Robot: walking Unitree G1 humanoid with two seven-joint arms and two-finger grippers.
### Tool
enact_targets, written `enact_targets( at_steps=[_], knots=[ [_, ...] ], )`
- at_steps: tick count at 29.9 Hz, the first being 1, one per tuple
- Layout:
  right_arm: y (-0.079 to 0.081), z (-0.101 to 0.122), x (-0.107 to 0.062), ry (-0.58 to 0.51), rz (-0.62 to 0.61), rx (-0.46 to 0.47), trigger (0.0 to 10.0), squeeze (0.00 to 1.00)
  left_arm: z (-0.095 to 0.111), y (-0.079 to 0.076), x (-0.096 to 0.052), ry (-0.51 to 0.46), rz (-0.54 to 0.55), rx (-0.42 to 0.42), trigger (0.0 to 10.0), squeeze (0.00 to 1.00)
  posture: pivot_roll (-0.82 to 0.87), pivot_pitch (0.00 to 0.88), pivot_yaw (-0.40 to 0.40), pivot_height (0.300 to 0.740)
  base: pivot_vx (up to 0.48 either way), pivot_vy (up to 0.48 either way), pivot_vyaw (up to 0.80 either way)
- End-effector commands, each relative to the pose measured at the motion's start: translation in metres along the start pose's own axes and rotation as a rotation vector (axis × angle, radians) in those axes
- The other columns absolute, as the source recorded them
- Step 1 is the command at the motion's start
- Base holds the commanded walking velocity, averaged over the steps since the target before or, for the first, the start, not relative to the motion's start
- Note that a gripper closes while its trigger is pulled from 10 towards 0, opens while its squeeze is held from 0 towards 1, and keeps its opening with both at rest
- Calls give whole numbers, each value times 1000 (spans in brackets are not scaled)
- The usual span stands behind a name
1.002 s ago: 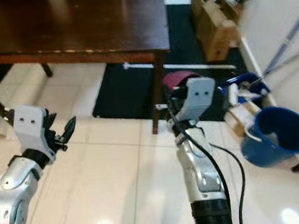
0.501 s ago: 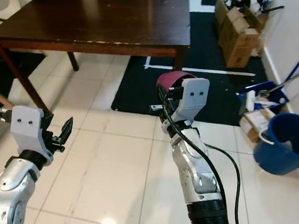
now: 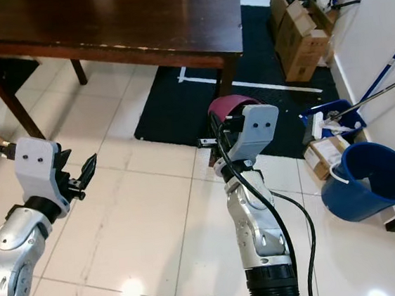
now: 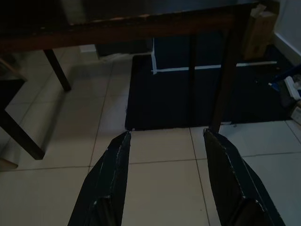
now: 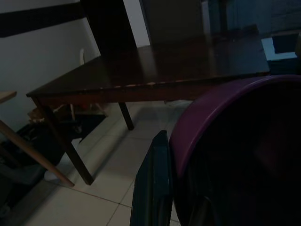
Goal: Setting the table
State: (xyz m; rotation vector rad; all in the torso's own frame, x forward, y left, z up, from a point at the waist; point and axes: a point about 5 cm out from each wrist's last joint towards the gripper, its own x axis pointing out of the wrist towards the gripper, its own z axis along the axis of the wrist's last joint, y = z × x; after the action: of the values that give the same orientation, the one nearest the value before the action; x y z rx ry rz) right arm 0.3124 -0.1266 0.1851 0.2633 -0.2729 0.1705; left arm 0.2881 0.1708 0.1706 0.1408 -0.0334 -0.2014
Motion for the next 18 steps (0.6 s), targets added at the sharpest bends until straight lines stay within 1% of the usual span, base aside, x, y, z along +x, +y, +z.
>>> enact_targets(
  at_steps=[1,18],
  knots=[
    [-1,0,-1,2,1,2,10000,0,-5,0,-2,20,4,6,10000,0,-36,45,40,740,0,0,0],
    [-1,-2,-1,13,7,-9,10000,0,-7,2,-2,17,27,21,10000,0,-38,44,36,740,0,0,0]
  ],
)
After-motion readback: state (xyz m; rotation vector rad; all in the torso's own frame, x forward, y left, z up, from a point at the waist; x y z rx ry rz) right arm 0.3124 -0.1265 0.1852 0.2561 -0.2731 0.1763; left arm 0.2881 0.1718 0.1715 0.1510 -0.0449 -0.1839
